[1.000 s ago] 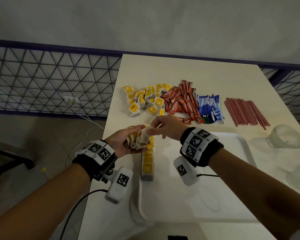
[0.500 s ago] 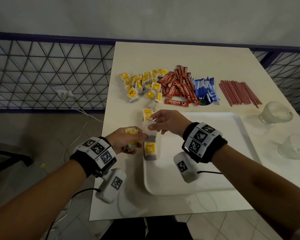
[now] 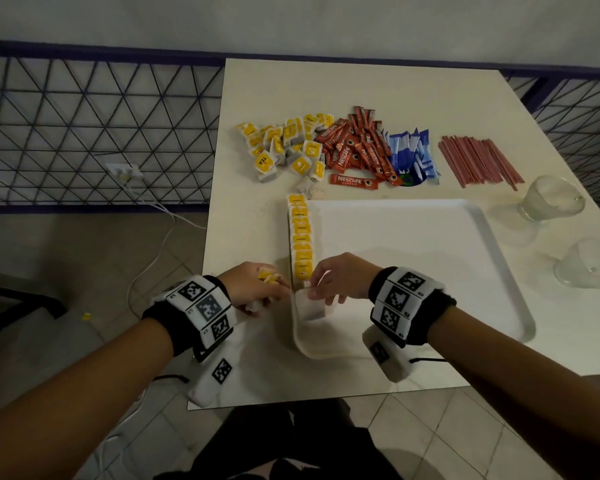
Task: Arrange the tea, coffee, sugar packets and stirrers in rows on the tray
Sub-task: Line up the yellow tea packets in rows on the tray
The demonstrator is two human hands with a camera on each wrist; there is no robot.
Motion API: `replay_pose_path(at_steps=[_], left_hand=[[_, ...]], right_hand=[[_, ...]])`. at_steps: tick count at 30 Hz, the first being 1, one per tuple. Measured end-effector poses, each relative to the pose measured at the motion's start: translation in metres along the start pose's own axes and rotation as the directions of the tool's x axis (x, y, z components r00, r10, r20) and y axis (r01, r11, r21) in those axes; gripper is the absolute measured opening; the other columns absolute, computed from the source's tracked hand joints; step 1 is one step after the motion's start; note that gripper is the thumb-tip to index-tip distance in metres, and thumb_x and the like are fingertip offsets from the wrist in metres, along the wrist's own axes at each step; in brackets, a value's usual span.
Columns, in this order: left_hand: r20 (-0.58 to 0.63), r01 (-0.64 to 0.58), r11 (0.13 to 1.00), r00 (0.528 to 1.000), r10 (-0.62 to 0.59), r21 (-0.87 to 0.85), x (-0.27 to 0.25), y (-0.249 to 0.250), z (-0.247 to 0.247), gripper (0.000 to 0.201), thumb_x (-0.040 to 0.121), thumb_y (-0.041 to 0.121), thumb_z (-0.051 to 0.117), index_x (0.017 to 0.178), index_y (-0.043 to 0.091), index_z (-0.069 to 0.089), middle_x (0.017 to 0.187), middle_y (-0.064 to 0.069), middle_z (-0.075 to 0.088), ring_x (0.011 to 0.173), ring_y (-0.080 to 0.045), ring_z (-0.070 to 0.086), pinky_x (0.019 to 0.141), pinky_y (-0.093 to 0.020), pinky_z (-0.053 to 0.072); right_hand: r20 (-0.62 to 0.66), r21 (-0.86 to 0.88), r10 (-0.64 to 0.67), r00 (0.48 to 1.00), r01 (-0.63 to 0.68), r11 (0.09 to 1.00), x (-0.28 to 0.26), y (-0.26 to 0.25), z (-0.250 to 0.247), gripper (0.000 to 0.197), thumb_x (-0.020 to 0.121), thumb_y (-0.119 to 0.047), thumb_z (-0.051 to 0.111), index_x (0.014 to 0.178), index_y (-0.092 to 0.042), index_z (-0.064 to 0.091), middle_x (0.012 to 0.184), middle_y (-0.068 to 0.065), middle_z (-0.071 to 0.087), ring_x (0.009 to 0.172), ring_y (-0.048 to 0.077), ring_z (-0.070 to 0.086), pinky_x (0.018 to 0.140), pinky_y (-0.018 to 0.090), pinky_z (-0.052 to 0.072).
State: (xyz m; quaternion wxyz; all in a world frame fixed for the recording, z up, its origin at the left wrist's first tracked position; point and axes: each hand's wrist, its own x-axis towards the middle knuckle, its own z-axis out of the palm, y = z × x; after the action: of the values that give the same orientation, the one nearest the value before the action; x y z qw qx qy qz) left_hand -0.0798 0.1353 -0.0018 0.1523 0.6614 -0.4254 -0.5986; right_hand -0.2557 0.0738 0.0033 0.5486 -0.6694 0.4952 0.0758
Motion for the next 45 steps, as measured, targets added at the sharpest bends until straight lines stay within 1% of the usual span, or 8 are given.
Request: replay_pose_path(at_steps=[7, 14, 18, 22, 27, 31, 40, 45], left_hand=[[-0.082, 0.028, 0.999, 0.996, -0.025, 0.03, 0.008, -0.005, 0.002, 0.012, 0.085, 0.016, 0.064, 0.077, 0.017, 0.055, 0.069, -0.001, 0.057, 0.059, -0.01, 0.054, 0.039, -0.016, 0.044], [-0.135, 0.029, 0.988, 0.991, -0.008, 0.149, 0.016, 0.001, 0.013, 0.022, 0.078, 0.028, 0.072, 0.072, 0.02, 0.053, 0.068, -0.003, 0.058, 0.06, -0.016, 0.056, 0.046, -0.025, 0.048], [-0.143, 0.033, 0.964, 0.99, 0.006, 0.264, 0.016, 0.005, 0.018, 0.027, 0.076, 0.029, 0.073, 0.07, 0.023, 0.047, 0.072, -0.001, 0.056, 0.061, -0.013, 0.054, 0.049, -0.024, 0.048], [-0.123, 0.046, 0.948, 0.992, -0.008, 0.315, 0.014, 0.009, 0.022, 0.034, 0.071, 0.037, 0.077, 0.095, 0.02, 0.058, 0.093, -0.005, 0.063, 0.085, -0.023, 0.061, 0.067, -0.027, 0.05], [-0.144, 0.049, 0.943, 0.99, -0.001, 0.33, 0.014, 0.007, 0.026, 0.055, 0.072, 0.035, 0.077, 0.12, 0.019, 0.055, 0.111, -0.009, 0.063, 0.101, -0.027, 0.06, 0.082, -0.034, 0.052], [-0.146, 0.05, 0.937, 0.989, 0.001, 0.346, 0.014, 0.009, 0.024, 0.04, 0.073, 0.038, 0.075, 0.102, 0.019, 0.055, 0.102, -0.008, 0.062, 0.09, -0.024, 0.06, 0.073, -0.03, 0.049], [-0.009, -0.132, 0.955, 0.991, 0.134, -0.264, 0.004, 0.014, 0.001, 0.035, 0.074, 0.003, 0.074, 0.093, 0.021, 0.052, 0.068, 0.0, 0.062, 0.049, -0.006, 0.06, 0.043, -0.022, 0.05], [0.142, -0.171, 0.891, 0.957, 0.251, -0.42, -0.002, 0.024, -0.002, 0.06, 0.034, 0.027, 0.089, 0.082, 0.015, 0.054, 0.058, 0.002, 0.065, 0.048, -0.005, 0.06, 0.041, -0.016, 0.045]], right_hand=[[-0.184, -0.009, -0.025, 0.983, 0.024, 1.0, 0.011, 0.002, -0.004, 0.016, 0.077, -0.015, 0.073, 0.091, -0.008, 0.068, 0.066, -0.008, 0.051, 0.059, 0.002, 0.044, 0.045, 0.003, 0.035], [-0.098, -0.042, 0.065, 0.993, -0.069, 0.997, 0.018, -0.001, -0.011, 0.017, 0.082, -0.018, 0.068, 0.068, -0.021, 0.059, 0.061, -0.002, 0.054, 0.044, 0.006, 0.041, 0.034, 0.009, 0.029], [-0.099, -0.048, 0.055, 0.994, -0.06, 0.997, 0.018, -0.005, -0.011, 0.011, 0.085, -0.018, 0.065, 0.093, -0.011, 0.067, 0.056, -0.003, 0.049, 0.045, 0.007, 0.038, 0.032, 0.007, 0.028], [-0.088, -0.047, 0.068, 0.994, -0.072, 0.996, 0.023, -0.005, -0.011, 0.022, 0.084, -0.018, 0.065, 0.102, -0.004, 0.067, 0.055, -0.002, 0.047, 0.041, 0.007, 0.039, 0.032, 0.009, 0.028], [-0.107, -0.08, 0.054, 0.993, -0.063, 0.995, 0.027, -0.004, -0.012, 0.012, 0.081, -0.021, 0.069, 0.075, -0.019, 0.059, 0.062, -0.005, 0.05, 0.051, 0.006, 0.04, 0.032, 0.007, 0.028], [-0.146, -0.116, 0.029, 0.989, -0.046, 0.992, 0.031, -0.001, -0.011, 0.021, 0.078, -0.026, 0.072, 0.067, -0.024, 0.055, 0.067, -0.008, 0.053, 0.058, 0.003, 0.046, 0.049, 0.013, 0.036], [-0.08, 0.007, -0.239, 0.968, 0.24, 0.971, -0.001, -0.024, -0.023, 0.02, 0.079, -0.016, 0.072, 0.096, -0.019, 0.06, 0.071, -0.004, 0.052, 0.05, 0.001, 0.046, 0.045, 0.008, 0.035], [-0.085, -0.001, -0.299, 0.95, 0.3, 0.954, -0.009, -0.035, -0.021, 0.025, 0.082, -0.012, 0.068, 0.106, -0.008, 0.064, 0.072, -0.006, 0.052, 0.044, -0.007, 0.047, 0.044, 0.004, 0.034]])
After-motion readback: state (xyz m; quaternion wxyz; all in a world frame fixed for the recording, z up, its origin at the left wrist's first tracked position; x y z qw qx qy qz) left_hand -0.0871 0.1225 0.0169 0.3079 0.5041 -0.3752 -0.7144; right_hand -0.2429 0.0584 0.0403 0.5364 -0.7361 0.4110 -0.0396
